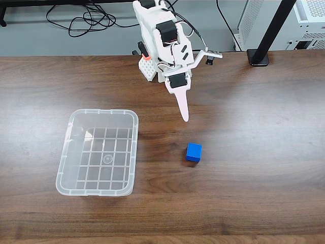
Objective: Pick and place a cube
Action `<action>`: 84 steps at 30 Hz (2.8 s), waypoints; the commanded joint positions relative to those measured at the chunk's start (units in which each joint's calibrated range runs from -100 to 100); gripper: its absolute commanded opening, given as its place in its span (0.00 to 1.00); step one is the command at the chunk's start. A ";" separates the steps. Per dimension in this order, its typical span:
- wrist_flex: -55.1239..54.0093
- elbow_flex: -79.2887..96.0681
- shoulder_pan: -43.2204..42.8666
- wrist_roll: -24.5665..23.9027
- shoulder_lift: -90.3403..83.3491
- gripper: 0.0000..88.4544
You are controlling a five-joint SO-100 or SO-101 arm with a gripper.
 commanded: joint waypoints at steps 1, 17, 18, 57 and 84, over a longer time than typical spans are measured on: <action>-1.15 -16.45 2.51 -1.06 23.47 0.32; -2.43 -52.43 6.84 -14.26 74.01 0.32; -2.43 -53.96 6.55 -14.16 75.99 0.32; -0.55 -66.97 2.95 -10.35 97.46 0.24; 6.79 -72.71 -0.72 -12.62 97.70 0.42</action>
